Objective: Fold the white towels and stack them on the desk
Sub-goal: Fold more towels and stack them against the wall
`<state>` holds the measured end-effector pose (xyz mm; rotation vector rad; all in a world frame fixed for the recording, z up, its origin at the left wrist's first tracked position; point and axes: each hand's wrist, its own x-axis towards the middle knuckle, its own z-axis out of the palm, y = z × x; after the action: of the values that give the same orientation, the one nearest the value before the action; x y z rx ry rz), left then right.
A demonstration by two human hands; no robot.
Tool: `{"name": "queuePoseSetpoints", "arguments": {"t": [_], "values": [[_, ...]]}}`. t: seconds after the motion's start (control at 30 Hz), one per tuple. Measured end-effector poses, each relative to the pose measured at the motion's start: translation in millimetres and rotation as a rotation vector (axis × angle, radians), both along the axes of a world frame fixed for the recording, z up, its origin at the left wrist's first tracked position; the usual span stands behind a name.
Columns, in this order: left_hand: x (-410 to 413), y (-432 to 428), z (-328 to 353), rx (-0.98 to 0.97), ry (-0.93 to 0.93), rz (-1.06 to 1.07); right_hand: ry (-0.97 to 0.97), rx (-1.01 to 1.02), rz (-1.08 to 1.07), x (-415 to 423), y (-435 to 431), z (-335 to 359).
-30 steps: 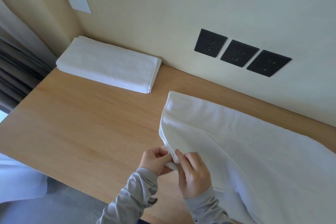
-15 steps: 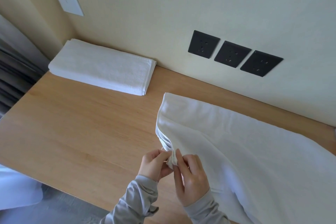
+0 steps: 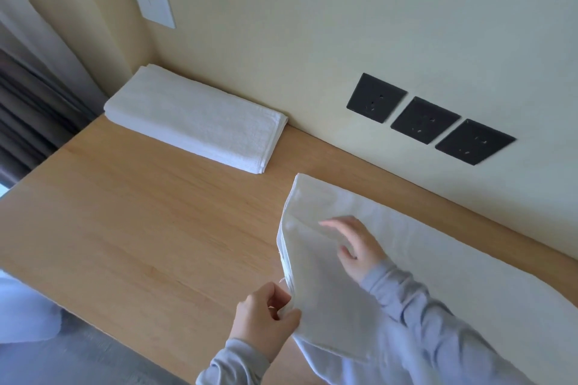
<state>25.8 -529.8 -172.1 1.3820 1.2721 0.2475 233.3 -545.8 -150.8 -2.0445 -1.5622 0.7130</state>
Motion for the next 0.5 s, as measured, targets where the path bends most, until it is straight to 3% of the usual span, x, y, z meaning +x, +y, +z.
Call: {"name": "queuePoseSetpoints", "arguments": {"t": [0.23,0.5], "values": [[-7,5,-10,-0.059,-0.053,0.043,-0.396,-0.309,0.380,30,145,-30],[-35,13,-32,-0.151,-0.007,0.155,-0.649,-0.564,0.639,37,185,-58]]}}
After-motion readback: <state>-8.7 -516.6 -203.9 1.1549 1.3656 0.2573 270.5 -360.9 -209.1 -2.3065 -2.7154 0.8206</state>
